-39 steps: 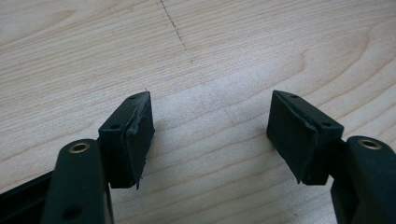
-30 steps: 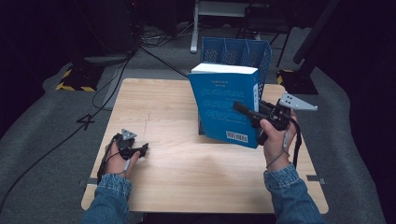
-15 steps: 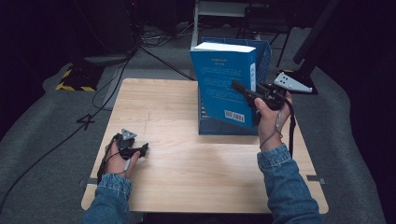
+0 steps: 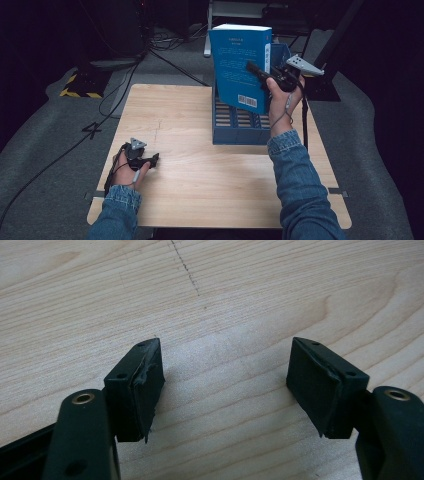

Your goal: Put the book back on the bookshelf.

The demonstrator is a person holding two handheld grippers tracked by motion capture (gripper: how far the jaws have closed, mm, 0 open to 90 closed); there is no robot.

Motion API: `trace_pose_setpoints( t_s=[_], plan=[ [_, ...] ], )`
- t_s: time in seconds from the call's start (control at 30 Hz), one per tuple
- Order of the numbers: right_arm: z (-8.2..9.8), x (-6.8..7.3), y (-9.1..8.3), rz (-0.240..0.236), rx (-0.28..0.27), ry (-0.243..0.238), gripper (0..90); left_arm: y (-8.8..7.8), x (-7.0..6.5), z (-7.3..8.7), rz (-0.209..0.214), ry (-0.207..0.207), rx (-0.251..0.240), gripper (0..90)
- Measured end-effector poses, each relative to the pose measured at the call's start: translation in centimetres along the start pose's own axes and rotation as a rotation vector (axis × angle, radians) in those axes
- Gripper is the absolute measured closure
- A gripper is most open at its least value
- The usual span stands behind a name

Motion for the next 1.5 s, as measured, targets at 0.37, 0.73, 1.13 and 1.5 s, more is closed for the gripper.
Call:
trace_pose_setpoints(
  t_s=[0.37,0.73,1.13,1.5],
  plan=[
    [0.3,-3.0,3.4,0.106,0.007,0.087,61.7,0.1,0.1,-0.1,-0.006,-0.004,-0.001,31.3],
    [1.1,-2.6,6.3,0.179,0.026,0.070,61.7,0.1,0.1,-0.1,-0.006,-0.001,0.001,31.3],
    [2.6,-2.0,7.3,0.243,0.028,0.080,60.9,0.1,0.1,-0.2,-0.006,-0.004,0.002,31.3],
    [3.8,-1.4,7.7,0.290,0.115,0.028,60.5,0.3,0.0,-0.3,-0.008,-0.005,0.002,31.3]
  ],
)
Point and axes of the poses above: each handheld gripper's, and its own axes: y roughly forward along the jaws, z roughly out of its underside, x roughly to its left, the point moved 5 cm from there along y, roughly forward along the jaws, and after that the axes turned 13 degrees about z, right-handed, at the moved point
